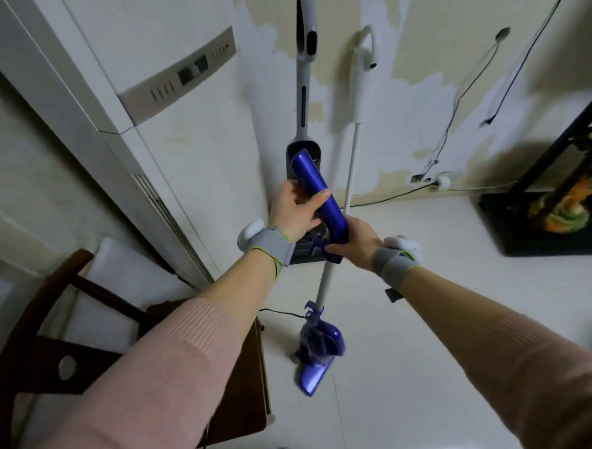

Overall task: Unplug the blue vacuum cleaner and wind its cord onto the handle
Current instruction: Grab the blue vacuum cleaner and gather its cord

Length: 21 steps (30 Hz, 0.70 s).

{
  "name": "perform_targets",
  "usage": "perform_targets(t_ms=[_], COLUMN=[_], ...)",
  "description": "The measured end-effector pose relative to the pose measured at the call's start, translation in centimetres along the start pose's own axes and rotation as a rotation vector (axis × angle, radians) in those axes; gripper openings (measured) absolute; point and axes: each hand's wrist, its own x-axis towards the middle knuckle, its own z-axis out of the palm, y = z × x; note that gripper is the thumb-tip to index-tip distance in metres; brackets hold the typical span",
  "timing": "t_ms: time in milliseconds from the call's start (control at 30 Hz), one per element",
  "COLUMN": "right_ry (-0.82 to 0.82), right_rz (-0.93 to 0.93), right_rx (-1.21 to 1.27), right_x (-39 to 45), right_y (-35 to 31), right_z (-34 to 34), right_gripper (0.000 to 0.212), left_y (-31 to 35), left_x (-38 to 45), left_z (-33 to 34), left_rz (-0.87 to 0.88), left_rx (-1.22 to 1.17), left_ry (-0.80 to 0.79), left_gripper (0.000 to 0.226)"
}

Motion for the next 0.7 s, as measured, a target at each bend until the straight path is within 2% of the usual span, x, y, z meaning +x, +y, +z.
perform_targets(t_ms=[200,333,433,500,600,700], right_ry=[-0.126,-0.152,-0.066,-0.013,-0.051,-0.159], right_rz=[-0.066,-0.095,-0.072,0.009,0.109,0.209], right_rx=[-0.044,-0.012,0.104,0.258,0.42,0.372], right_x=[3.1,3.4,3.5,3.3,3.2,2.2], right_y=[1.4,3.2,4.9,6.5,11.2,14.9], right_z=[-4.9,-5.4,-5.0,-4.1,-0.3,3.5], right_gripper=[0.05,0.042,0.039,0.048,0.062,0.065], left_y=[0.0,-1.0,-1.4,-2.6,-8.3,-15.1], left_x=[1.1,1.1,1.3,1.8,3.2,3.7], left_z=[3.0,3.1,3.4,3.2,1.6,-0.6], left_rz=[0.078,0.103,0.111,0.118,0.067,-0.089], left_rx=[-0.111,-0.026,-0.041,-0.044,0.062,0.221], left_ry=[0.076,0.036,-0.032,-0.076,-0.107,-0.042], left_gripper=[0.038,0.045,0.027,0.021,0.02,0.028])
